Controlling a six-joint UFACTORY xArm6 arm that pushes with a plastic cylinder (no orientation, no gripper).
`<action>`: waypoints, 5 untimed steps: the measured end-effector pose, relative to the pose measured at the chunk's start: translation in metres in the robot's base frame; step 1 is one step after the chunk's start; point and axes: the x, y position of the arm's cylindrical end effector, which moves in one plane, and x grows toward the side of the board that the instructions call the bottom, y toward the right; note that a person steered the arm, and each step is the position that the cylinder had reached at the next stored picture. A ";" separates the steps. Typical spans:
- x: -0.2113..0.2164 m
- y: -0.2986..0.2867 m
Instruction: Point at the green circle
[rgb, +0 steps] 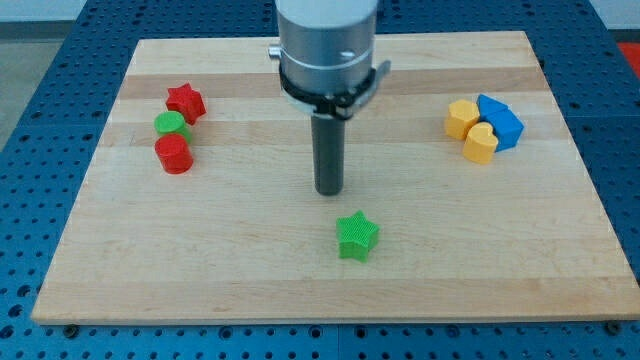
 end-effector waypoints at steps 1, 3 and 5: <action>-0.037 -0.007; -0.119 -0.026; -0.177 -0.075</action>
